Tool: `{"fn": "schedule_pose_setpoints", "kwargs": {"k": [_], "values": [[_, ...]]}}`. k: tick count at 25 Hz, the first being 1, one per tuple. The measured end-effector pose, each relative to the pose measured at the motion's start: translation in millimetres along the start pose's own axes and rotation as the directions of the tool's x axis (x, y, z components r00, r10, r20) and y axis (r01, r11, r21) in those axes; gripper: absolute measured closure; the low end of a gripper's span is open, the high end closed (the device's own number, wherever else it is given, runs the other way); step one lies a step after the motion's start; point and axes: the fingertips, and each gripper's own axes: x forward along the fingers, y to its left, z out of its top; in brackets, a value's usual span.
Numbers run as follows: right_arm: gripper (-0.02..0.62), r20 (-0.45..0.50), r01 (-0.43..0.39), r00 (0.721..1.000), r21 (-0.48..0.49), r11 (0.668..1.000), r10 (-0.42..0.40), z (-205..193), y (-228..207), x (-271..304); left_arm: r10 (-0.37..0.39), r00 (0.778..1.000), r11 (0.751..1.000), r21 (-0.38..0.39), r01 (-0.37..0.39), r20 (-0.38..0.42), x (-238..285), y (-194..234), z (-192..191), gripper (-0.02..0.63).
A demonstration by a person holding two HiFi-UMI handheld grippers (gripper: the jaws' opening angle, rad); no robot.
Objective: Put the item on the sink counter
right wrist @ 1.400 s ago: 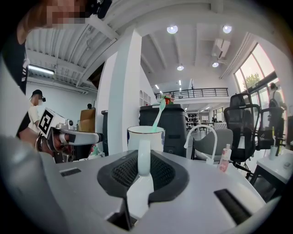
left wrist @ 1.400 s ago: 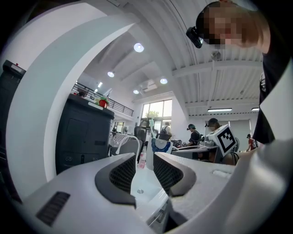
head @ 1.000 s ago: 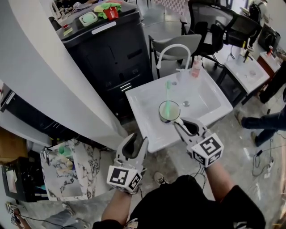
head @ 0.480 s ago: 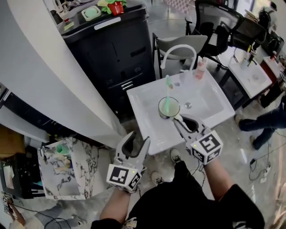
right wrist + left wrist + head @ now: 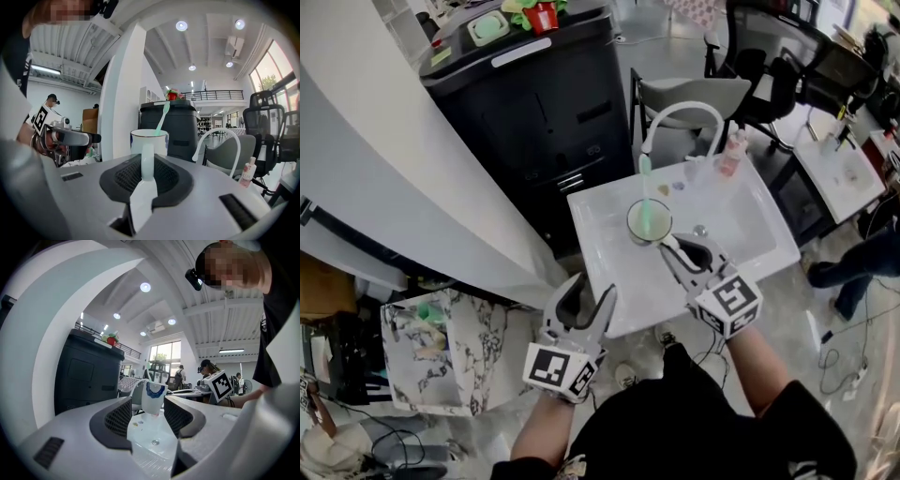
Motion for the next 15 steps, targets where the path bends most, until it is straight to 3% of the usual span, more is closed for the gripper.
{"fn": "schedule_pose_setpoints", "kwargs": {"k": [11, 15], "values": [[0.539, -0.005, -0.074, 0.997, -0.029, 0.997, 0.073, -3, -53, 38, 0.052, 0.999, 0.999, 0.005, -0.052, 0.011, 49, -2, 4, 0.410], [0.540, -0.017, -0.109, 0.994, 0.004, 0.994, 0.109, -12, -62, 48, 0.074, 0.997, 0.997, 0.004, -0.074, 0.014, 61, -3, 2, 0.410]]}}
